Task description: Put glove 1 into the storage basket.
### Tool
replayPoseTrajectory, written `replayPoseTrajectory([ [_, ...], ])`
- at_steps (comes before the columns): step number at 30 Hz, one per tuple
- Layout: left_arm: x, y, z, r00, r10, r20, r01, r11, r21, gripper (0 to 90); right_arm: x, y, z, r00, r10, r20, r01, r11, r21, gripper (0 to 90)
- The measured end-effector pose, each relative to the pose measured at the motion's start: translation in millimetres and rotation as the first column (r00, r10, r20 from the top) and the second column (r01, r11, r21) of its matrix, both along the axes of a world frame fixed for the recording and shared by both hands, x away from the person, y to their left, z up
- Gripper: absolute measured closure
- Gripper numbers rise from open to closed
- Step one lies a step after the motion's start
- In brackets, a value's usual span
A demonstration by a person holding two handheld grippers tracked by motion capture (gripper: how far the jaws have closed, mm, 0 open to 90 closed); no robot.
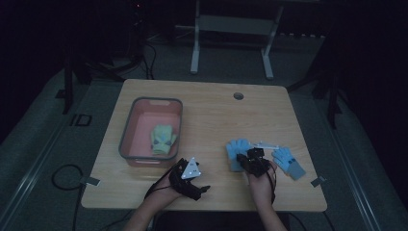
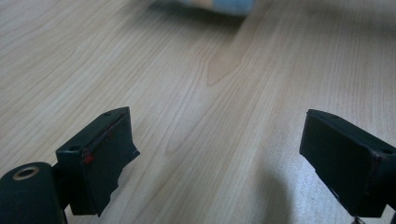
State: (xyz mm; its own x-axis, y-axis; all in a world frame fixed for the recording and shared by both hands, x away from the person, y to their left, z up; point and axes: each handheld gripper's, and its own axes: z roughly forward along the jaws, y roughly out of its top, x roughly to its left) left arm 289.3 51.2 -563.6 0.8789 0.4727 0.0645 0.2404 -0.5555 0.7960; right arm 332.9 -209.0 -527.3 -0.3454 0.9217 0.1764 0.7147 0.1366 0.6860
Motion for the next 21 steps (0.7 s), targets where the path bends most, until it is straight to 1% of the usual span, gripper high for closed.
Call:
replayPoseTrajectory([
  [3,0.4,0.2,0.1,1.0,0.0,-0.002,0.0,1.0,-0.007,10.2,1.4,2.6,-11.1,0.9998,-0.01,-0.018,0.01,1.0,-0.008,85.9],
  [5,0.5,0.6,-0.6,1.0,0.0,-0.004,0.0,1.0,-0.005,10.2,2.7,2.8,-17.0,0.9995,-0.019,-0.026,0.019,1.0,-0.023,83.7],
  [6,0.6,0.7,-0.5,1.0,0.002,-0.006,-0.002,1.0,-0.005,10.2,3.1,2.3,-19.2,0.9991,-0.028,-0.032,0.027,0.999,-0.024,82.4],
  [8,0.4,0.5,-0.1,1.0,0.002,-0.007,-0.002,0.9999,-0.015,10.2,3.5,2.1,-22.1,0.999,-0.026,-0.035,0.025,1.0,-0.014,79.4],
  [10,0.5,0.2,-0.8,1.0,0.0,-0.006,0.0,1.0,-0.01,10.2,2.7,2.2,-21.1,0.9992,-0.023,-0.032,0.023,1.0,-0.009,76.4],
  [12,0.6,-0.1,-1.5,1.0,-0.001,-0.008,0.001,1.0,-0.002,10.2,1.4,1.5,-17.0,0.9995,-0.015,-0.028,0.015,1.0,-0.003,72.6],
  [14,0.4,-0.1,-1.2,1.0,-0.002,-0.006,0.002,1.0,-0.005,10.2,-1.6,-0.9,-9.7,1.0,-0.007,0.0,0.007,1.0,-0.012,71.1],
  [15,0.3,0.1,-0.9,1.0,-0.003,-0.004,0.003,1.0,-0.002,10.2,-2.4,-2.8,-6.6,1.0,0.0,0.006,0.0,1.0,-0.006,71.0],
  [16,0.3,0.2,-1.2,1.0,-0.002,-0.005,0.002,1.0,-0.004,10.2,-3.0,-4.5,-4.0,0.9997,0.014,0.02,-0.013,1.0,-0.013,70.4],
  [17,0.3,0.3,-1.2,1.0,-0.003,-0.007,0.003,1.0,-0.003,10.2,-3.0,-6.2,-2.0,0.9992,0.027,0.03,-0.026,0.999,-0.033,70.4],
  [18,0.3,0.5,-1.0,1.0,-0.001,-0.004,0.001,1.0,-0.003,10.2,-2.5,-8.6,-0.2,0.9975,0.058,0.04,-0.056,0.998,-0.039,70.2],
  [19,0.2,0.7,-0.5,1.0,0.0,-0.004,0.0,1.0,-0.006,10.2,-2.4,-11.5,1.7,0.9958,0.077,0.049,-0.074,0.996,-0.057,70.1],
  [20,0.1,1.0,-0.1,1.0,-0.001,-0.005,0.001,1.0,-0.008,10.2,-2.3,-15.8,3.9,0.9925,0.101,0.07,-0.095,0.993,-0.074,70.2],
  [21,0.1,1.4,0.0,1.0,0.0,-0.003,0.0,1.0,-0.007,10.2,-1.8,-20.6,6.0,0.9878,0.133,0.082,-0.126,0.989,-0.083,70.2],
])
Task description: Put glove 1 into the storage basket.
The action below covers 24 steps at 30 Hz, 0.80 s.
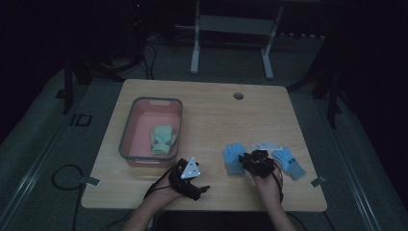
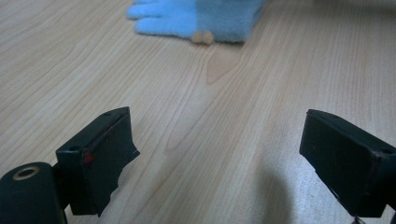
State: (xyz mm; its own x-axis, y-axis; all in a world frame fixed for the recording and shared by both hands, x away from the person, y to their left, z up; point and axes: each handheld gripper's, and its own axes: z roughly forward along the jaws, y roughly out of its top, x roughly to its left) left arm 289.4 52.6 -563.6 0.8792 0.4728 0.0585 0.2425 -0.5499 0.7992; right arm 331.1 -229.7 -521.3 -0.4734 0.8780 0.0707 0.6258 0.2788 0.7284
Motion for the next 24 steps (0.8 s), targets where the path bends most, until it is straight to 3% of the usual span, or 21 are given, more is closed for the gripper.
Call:
replayPoseTrajectory([
  [2,0.2,0.4,-0.2,1.0,0.001,-0.003,-0.001,1.0,0.007,10.2,1.4,-11.3,4.4,0.9985,0.053,0.012,-0.053,0.998,-0.022,69.5],
  [7,-1.3,0.7,0.3,1.0,-0.004,0.0,0.004,1.0,0.008,10.2,3.5,-43.3,17.6,0.9822,0.182,0.047,-0.18,0.982,-0.054,64.4],
  [10,-1.4,-0.3,-0.1,1.0,-0.005,0.004,0.005,0.9999,0.016,10.3,8.8,-66.4,22.1,0.9806,0.189,0.053,-0.185,0.98,-0.065,64.4],
  [14,-1.5,0.0,0.0,1.0,-0.006,0.004,0.006,0.9999,0.012,10.2,15.4,-97.0,24.6,0.9861,0.157,0.054,-0.153,0.985,-0.074,64.4],
  [20,-0.5,2.0,0.2,1.0,-0.007,0.002,0.007,1.0,0.001,10.2,19.6,-139.9,15.1,0.9917,0.124,0.032,-0.12,0.986,-0.117,63.9],
  [22,-0.4,1.5,0.0,0.9999,-0.01,0.005,0.01,0.9999,0.006,10.2,19.4,-152.9,13.5,0.9914,0.129,0.022,-0.126,0.987,-0.097,63.8],
  [24,-0.4,1.5,0.0,0.9999,-0.01,0.006,0.01,0.9999,0.004,10.2,19.1,-162.2,11.4,0.9896,0.143,0.012,-0.141,0.984,-0.109,63.9],
])
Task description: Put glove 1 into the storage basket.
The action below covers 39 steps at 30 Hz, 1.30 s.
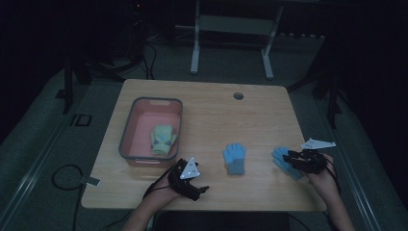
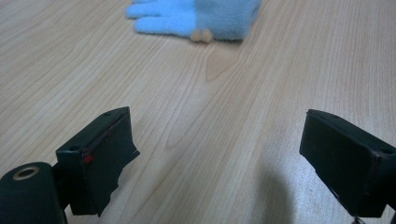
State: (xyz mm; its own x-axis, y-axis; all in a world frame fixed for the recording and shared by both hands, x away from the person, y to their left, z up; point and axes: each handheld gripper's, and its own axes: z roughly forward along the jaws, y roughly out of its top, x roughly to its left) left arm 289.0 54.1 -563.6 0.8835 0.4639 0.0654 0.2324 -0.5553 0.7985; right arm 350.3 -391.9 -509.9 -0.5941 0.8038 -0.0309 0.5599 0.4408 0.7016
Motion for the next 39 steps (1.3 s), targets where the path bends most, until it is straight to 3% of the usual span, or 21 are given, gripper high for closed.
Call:
replayPoseTrajectory([
  [4,0.4,0.3,0.5,1.0,0.004,-0.001,-0.004,1.0,-0.004,10.2,2.0,-11.4,-5.5,0.9985,0.032,-0.043,-0.034,0.999,-0.033,65.5],
  [8,0.4,-0.1,-0.6,1.0,0.003,-0.002,-0.003,1.0,0.002,10.2,3.7,-16.5,-10.2,0.9972,0.054,-0.052,-0.057,0.997,-0.054,65.1],
  [11,0.7,-0.1,-0.7,1.0,0.002,-0.002,-0.002,1.0,0.002,10.2,5.1,-18.4,-15.3,0.9959,0.065,-0.064,-0.067,0.997,-0.036,65.0],
  [14,0.9,0.5,-0.8,1.0,0.005,-0.004,-0.005,1.0,0.0,10.2,7.4,-16.1,-26.1,0.9946,0.06,-0.085,-0.068,0.993,-0.098,66.0],
  [16,1.1,1.2,-0.1,1.0,0.005,-0.003,-0.005,1.0,-0.009,10.2,7.8,-16.8,-28.3,0.9951,0.042,-0.089,-0.048,0.997,-0.064,70.1],
  [19,1.4,1.8,-0.3,1.0,0.006,-0.003,-0.006,0.9999,-0.009,10.2,6.0,-13.0,-27.7,0.9956,0.016,-0.093,-0.023,0.997,-0.073,79.5],
  [24,1.5,1.1,-0.9,1.0,0.004,-0.006,-0.004,1.0,0.001,10.2,3.7,-7.3,-26.1,0.9955,-0.032,-0.089,0.024,0.996,-0.084,84.6],
  [27,1.8,1.2,-0.1,1.0,0.01,-0.001,-0.01,0.9999,-0.004,10.2,-1.4,-1.6,-16.7,0.9945,-0.09,-0.053,0.086,0.994,-0.071,85.9],
  [33,1.1,0.1,-1.0,1.0,0.002,-0.003,-0.002,1.0,0.003,10.2,-12.2,20.5,24.7,0.9838,-0.174,0.043,0.175,0.985,-0.015,86.0],
  [37,1.2,0.4,-0.5,1.0,-0.002,-0.001,0.002,1.0,0.006,10.2,-14.2,35.7,44.3,0.9681,-0.238,0.078,0.238,0.971,0.017,86.1],
  [39,0.7,0.6,-0.3,1.0,0.001,-0.005,-0.001,1.0,-0.001,10.2,-13.6,40.5,48.6,0.9547,-0.284,0.088,0.283,0.959,0.023,86.0],
])
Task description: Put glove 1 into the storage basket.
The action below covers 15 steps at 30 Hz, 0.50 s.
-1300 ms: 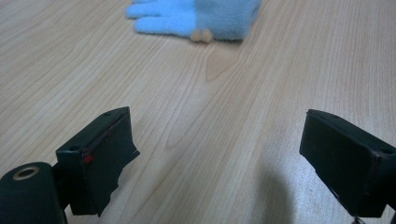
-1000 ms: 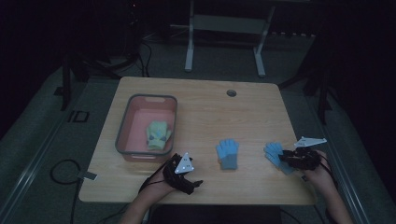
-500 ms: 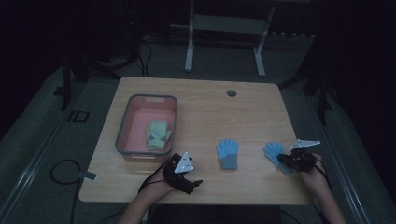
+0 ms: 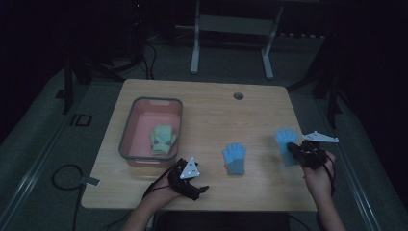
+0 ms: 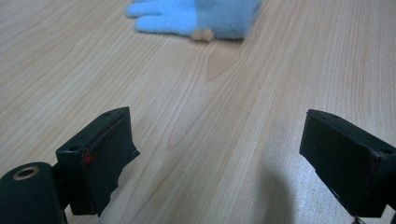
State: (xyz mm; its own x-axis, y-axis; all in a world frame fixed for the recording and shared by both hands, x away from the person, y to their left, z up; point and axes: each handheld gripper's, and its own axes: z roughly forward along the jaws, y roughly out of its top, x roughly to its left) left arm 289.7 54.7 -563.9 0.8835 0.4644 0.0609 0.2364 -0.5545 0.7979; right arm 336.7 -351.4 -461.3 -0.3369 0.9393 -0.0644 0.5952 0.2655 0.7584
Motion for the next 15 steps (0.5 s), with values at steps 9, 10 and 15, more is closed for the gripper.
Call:
replayPoseTrajectory([
  [9,0.8,-0.6,-0.9,1.0,-0.007,0.005,0.007,0.9999,0.009,10.2,-0.2,22.5,-7.0,0.9918,-0.127,-0.015,0.128,0.988,0.09,86.0],
  [10,0.7,-0.7,-0.8,0.9999,-0.009,0.007,0.009,0.9999,0.013,10.2,-0.2,25.4,-9.4,0.9911,-0.132,-0.02,0.133,0.986,0.102,86.1],
  [15,0.6,-0.9,-1.2,0.9998,-0.019,0.007,0.019,0.9998,0.011,10.2,-1.9,41.6,-25.3,0.9921,-0.119,-0.04,0.124,0.984,0.131,86.0],
])
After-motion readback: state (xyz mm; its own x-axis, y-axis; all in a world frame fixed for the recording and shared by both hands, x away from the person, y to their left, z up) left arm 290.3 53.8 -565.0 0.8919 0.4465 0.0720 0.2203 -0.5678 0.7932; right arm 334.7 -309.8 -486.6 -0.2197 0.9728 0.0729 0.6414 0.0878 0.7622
